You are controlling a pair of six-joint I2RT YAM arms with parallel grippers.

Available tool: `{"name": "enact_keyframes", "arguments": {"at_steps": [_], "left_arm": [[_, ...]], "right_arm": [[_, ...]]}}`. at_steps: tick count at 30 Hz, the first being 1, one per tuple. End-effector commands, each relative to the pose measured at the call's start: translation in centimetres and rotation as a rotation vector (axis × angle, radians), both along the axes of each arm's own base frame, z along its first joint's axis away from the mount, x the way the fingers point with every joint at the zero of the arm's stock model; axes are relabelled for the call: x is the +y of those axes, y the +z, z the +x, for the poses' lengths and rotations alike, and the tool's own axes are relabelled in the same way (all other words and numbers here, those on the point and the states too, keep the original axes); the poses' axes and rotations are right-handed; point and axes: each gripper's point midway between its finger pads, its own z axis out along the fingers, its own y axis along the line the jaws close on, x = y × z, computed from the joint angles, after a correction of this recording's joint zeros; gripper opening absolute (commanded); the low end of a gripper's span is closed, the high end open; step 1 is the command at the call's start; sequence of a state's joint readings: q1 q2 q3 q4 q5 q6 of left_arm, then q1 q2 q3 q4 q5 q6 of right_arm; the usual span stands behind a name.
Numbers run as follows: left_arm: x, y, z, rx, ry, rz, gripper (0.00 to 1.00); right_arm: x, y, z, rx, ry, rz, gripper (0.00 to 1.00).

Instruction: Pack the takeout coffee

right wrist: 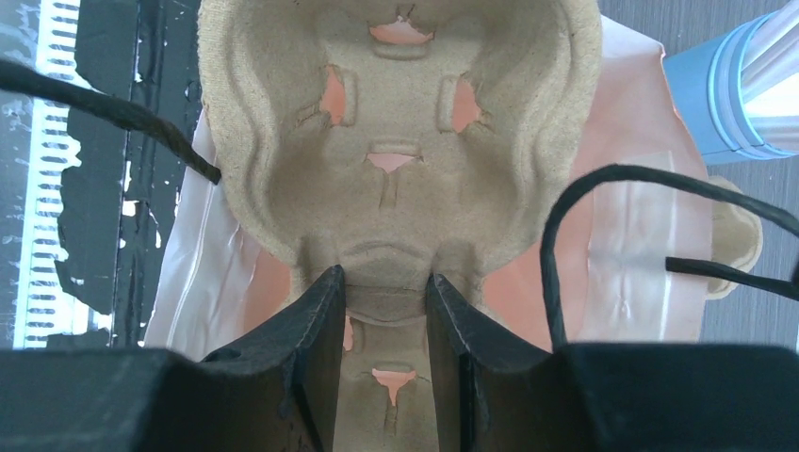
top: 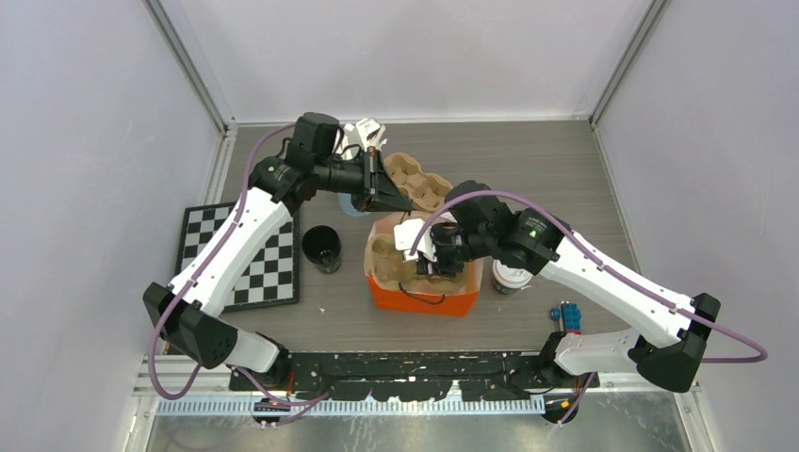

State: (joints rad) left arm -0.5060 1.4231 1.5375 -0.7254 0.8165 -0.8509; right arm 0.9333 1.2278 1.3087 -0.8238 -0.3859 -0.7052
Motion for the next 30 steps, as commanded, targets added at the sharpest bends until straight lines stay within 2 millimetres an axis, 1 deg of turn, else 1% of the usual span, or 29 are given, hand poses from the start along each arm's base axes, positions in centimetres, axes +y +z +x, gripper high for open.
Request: {"name": "enact_keyframes", "arguments": {"at_steps": [1, 4, 6, 8, 12, 13, 14, 16, 17, 19, 22, 24, 25, 30], "left_arm": [[-0.7, 2.9, 1.0, 0.026, 0.048, -0.108, 0.00], [-0.8, 3.0, 2.1, 0.062, 0.125, -0.119, 0.00], [-0.6, 2.6, 2.6, 0.076, 0.168, -0.105, 0.03], [0.0, 2.1, 2.9, 0.077, 0.211, -0.068, 0.07], [1.3, 1.4, 3.1, 0.066, 0.261, 0.003, 0.08], [1.5, 1.2, 3.1, 0.068, 0.270, 0.021, 0.11], [1.7, 1.1, 3.1, 0.063, 0.274, 0.033, 0.16], [1.9, 1.2, 3.0, 0.051, 0.273, 0.041, 0.34], [2.1, 1.3, 3.0, 0.039, 0.275, 0.048, 0.40], [2.8, 1.7, 3.1, 0.007, 0.287, 0.068, 0.45], [4.3, 2.8, 3.3, -0.060, 0.307, 0.103, 0.52], [5.5, 2.9, 3.2, -0.085, 0.317, 0.146, 0.53], [6.2, 2.5, 2.9, -0.077, 0.322, 0.182, 0.53], [8.9, -0.6, 0.9, -0.062, 0.313, 0.353, 0.51]], "right_arm": [[-0.3, 0.7, 0.1, -0.039, 0.001, 0.010, 0.31], [-0.6, 0.5, 0.3, -0.040, -0.013, 0.001, 0.31], [-0.8, 0.2, 0.7, -0.046, -0.045, -0.014, 0.31], [-1.3, -0.3, 1.4, -0.058, -0.090, -0.038, 0.31], [-2.2, -0.9, 2.8, -0.082, -0.178, -0.087, 0.31], [-2.2, -1.0, 2.9, -0.080, -0.187, -0.089, 0.31], [-2.1, -1.2, 3.0, -0.070, -0.196, -0.093, 0.31], [-1.8, -1.4, 2.9, -0.054, -0.195, -0.097, 0.31], [-1.7, -1.3, 2.9, -0.047, -0.199, -0.093, 0.31], [-1.5, -1.1, 3.0, -0.045, -0.206, -0.084, 0.31], [-1.5, -1.0, 3.3, -0.050, -0.216, -0.082, 0.31], [-1.5, -0.9, 3.3, -0.048, -0.223, -0.082, 0.31], [-1.5, -0.9, 3.4, -0.047, -0.227, -0.083, 0.31], [-1.1, -0.4, 4.2, -0.040, -0.290, -0.062, 0.31]]}}
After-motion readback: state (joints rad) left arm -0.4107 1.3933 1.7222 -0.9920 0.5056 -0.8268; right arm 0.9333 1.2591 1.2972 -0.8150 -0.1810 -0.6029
